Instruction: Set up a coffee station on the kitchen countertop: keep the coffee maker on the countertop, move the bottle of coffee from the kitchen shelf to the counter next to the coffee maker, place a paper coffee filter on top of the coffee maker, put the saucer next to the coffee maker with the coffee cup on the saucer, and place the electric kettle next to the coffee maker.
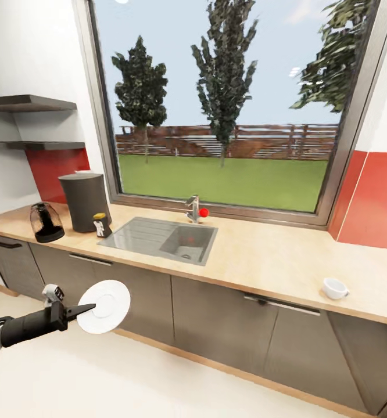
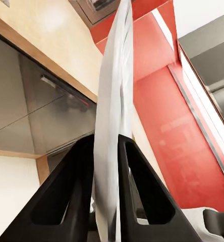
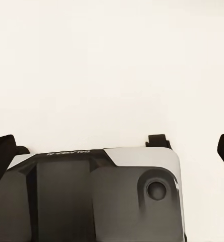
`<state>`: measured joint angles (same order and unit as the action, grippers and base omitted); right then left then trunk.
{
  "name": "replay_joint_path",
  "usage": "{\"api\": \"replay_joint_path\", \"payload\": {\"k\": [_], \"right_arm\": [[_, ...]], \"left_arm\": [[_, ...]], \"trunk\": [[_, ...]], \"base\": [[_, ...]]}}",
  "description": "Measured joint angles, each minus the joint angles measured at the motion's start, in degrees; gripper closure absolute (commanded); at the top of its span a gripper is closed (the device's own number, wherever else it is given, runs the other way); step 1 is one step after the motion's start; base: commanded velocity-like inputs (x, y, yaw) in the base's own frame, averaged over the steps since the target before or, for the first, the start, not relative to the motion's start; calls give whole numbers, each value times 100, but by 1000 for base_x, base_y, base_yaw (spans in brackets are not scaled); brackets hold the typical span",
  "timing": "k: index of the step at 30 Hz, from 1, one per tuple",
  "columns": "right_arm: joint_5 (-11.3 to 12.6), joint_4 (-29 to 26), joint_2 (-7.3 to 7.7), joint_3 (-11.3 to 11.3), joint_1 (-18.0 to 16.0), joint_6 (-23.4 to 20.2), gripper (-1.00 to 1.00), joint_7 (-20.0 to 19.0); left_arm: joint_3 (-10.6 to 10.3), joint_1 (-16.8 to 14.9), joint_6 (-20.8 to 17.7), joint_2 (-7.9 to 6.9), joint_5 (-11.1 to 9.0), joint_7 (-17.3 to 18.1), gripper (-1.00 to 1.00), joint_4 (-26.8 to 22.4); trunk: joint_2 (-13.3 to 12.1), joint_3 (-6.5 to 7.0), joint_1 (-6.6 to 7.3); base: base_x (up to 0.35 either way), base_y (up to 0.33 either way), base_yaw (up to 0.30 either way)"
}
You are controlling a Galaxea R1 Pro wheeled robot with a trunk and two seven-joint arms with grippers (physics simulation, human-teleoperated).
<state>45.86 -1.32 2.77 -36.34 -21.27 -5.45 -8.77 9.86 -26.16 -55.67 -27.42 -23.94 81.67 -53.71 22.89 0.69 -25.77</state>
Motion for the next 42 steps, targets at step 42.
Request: {"api": "replay_joint_path", "payload": {"k": [42], "right_arm": [[4,-9,0,3,0,-18,-100,0]], "left_arm": [[153,0,7,-1,15,-3,100,91]], "trunk": [[-1,0,0]], "base": [[0,0,280]]}}
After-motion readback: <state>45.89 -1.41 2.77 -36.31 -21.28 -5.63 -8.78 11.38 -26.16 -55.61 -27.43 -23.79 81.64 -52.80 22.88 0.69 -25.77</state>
